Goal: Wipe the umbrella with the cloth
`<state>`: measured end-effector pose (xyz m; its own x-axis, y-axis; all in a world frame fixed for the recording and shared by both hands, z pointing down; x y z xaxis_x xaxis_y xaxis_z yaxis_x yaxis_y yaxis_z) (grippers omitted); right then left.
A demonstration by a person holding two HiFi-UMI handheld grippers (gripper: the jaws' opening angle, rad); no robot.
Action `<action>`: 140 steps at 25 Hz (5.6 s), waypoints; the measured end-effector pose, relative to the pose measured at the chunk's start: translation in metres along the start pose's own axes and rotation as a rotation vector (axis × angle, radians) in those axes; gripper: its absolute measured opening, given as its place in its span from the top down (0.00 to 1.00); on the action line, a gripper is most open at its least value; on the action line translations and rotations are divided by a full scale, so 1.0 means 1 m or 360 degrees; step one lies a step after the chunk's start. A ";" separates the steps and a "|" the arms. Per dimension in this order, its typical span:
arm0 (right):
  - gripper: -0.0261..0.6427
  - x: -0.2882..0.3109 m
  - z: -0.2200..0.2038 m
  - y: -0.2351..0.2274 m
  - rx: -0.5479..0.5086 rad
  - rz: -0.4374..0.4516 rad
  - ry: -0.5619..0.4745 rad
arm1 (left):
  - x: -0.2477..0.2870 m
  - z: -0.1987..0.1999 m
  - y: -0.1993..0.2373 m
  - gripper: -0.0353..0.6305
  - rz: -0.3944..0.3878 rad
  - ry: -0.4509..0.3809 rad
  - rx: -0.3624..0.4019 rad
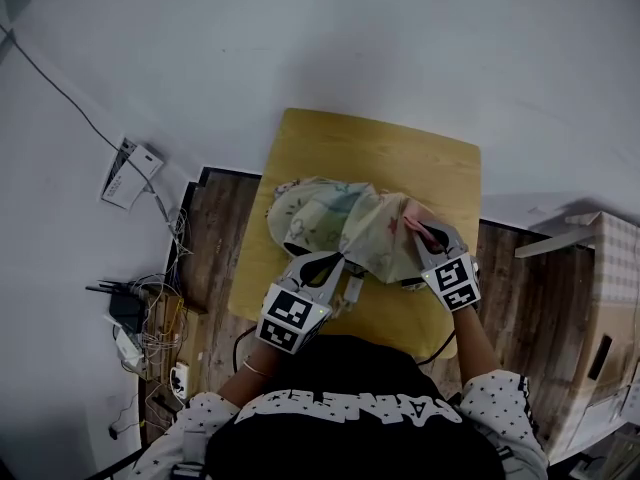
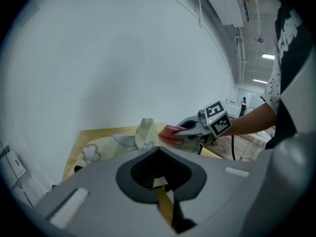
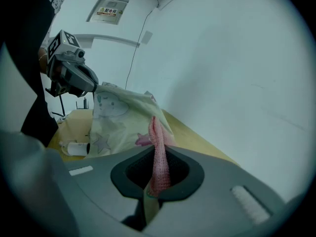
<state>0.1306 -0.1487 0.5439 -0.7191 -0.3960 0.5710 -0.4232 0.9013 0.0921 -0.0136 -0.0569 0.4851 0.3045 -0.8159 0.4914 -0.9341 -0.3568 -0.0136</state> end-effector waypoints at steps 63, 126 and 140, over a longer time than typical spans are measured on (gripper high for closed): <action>0.91 -0.135 -0.035 0.081 0.0635 -0.0410 -0.0376 | 0.062 0.001 -0.135 0.94 -0.0680 0.0047 0.0355; 0.91 -0.039 0.162 0.074 0.0279 -0.0050 -0.0847 | -0.019 -0.005 0.112 0.75 0.0242 -0.0092 0.0051; 0.91 0.029 0.156 0.063 0.0252 0.0036 -0.0630 | -0.006 -0.019 0.112 0.94 0.0123 -0.0003 -0.0106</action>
<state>-0.0032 -0.1308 0.4394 -0.8722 -0.4411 0.2114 -0.4621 0.8847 -0.0607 -0.1233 -0.0829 0.4972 0.2311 -0.8407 0.4897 -0.9652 -0.2615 0.0066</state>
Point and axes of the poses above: the fingertips, and each gripper's own axes: x forward along the fingers, y to its left, z out of its top, the point moved 1 cm from there along -x, backward along the fingers, and after that the axes turned 12 degrees about z, right-handed, at the moved point
